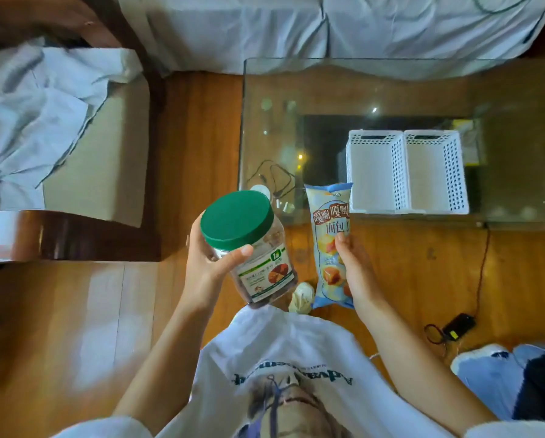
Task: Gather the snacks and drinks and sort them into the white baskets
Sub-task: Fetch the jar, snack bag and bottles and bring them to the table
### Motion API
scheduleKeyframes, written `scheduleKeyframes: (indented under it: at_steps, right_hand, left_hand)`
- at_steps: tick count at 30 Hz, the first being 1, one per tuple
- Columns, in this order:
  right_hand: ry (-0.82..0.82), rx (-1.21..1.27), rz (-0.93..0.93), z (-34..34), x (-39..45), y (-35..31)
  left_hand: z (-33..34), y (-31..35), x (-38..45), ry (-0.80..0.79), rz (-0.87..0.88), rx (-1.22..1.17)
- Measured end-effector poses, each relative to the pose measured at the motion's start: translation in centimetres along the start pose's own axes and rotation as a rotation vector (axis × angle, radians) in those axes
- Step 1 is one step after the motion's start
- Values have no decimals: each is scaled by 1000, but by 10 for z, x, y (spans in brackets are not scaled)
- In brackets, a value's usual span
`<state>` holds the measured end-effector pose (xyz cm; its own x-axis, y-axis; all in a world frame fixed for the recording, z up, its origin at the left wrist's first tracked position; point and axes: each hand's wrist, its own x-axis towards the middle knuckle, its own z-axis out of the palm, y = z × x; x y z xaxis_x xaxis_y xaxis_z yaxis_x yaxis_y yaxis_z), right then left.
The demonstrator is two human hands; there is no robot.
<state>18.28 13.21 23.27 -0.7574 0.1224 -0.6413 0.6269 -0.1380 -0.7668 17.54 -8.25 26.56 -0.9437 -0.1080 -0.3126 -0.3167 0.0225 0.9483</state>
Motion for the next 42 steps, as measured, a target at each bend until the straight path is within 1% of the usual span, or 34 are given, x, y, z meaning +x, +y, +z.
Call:
scheduleKeyframes:
  at_steps: [3,6,8,11,15,19,22,27,32,39,42]
  right_hand:
    - [7,-37,69,-3,43,-12]
    - [7,-56,101,-4,86,-25]
    - [30,-74,117,-4,114,-33]
    - [69,-78,129,-3,155,-42]
    - [120,-167,167,1,219,-43]
    - [145,-240,232,2,279,-27]
    - [180,-266,276,4,320,-12]
    - [195,-365,312,0,367,17]
    - [255,-539,291,-7,394,36]
    - [217,-655,357,-16,414,52]
    - [213,-686,392,-15,417,53]
  left_hand:
    - [14,0,35,15,-13,43]
    - [26,3,77,35,-21,85]
    - [32,3,106,37,-46,99]
    - [38,-7,151,18,-63,185]
    - [55,-33,216,-16,-43,298]
    - [72,-76,272,-33,-100,378]
    - [83,-107,303,-94,-104,455]
    - [94,-147,331,-251,-69,536]
    - [96,-171,345,-357,-21,585]
    - [91,-183,350,-375,-2,602]
    - [93,-181,349,-380,-27,614]
